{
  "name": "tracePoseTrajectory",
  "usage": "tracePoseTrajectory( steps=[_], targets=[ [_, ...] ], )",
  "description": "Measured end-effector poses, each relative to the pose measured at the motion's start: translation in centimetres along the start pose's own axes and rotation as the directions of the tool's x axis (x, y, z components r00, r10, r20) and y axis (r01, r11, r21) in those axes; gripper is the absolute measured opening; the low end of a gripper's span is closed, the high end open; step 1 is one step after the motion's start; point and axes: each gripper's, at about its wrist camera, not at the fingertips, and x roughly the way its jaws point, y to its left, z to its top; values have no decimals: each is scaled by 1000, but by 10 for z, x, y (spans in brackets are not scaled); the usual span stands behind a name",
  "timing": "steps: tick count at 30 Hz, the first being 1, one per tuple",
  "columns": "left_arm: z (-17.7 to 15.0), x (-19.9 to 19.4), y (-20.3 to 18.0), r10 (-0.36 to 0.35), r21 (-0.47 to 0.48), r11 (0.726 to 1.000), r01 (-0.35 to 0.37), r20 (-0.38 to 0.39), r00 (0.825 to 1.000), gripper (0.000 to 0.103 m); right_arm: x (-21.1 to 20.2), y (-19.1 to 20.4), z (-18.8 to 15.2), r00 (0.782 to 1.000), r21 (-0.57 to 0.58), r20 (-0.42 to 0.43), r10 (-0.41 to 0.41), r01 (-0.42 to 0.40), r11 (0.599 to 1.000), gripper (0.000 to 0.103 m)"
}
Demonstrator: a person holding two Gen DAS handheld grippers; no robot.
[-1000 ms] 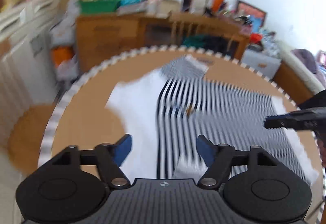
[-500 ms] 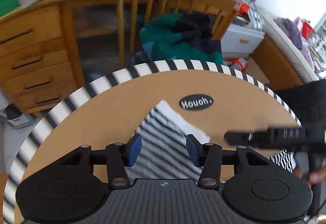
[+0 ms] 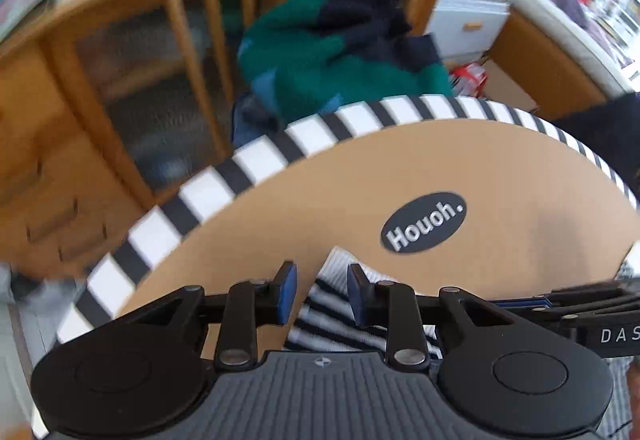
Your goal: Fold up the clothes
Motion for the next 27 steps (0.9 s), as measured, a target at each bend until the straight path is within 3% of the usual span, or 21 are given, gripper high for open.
tracePoseTrajectory(
  steps=[2, 4, 7, 14, 20, 24, 27],
  targets=[
    [-3, 1, -2, 12, -2, 1000, -12, 18, 1000, 24, 0, 5, -2, 1000, -44, 7, -28, 29, 999, 4],
    [-4, 1, -3, 11, -5, 1000, -10, 20, 1000, 7, 0, 6, -4, 999, -73, 15, -39, 40, 997, 4],
    [-6, -1, -8, 21, -8, 1000, -21, 26, 999, 4, 0, 10, -5, 999, -109, 22, -49, 51, 993, 3],
    [-10, -22, -9, 38, -55, 998, -36, 41, 998, 3, -11, 25, -5, 998, -184, 48, -30, 38, 982, 3],
    [-33, -85, -14, 46, -85, 996, -39, 80, 996, 3, -45, 48, -16, 997, -275, 65, 27, -8, 962, 3],
    [-72, -143, -25, 73, -139, 989, -53, 139, 988, 3, -82, 62, -43, 994, -397, 79, 80, -42, 917, 3],
    [-118, -177, -34, 111, -209, 975, -74, 170, 979, 3, -106, 66, -79, 992, -515, 73, 102, -50, 856, 3]
  ],
)
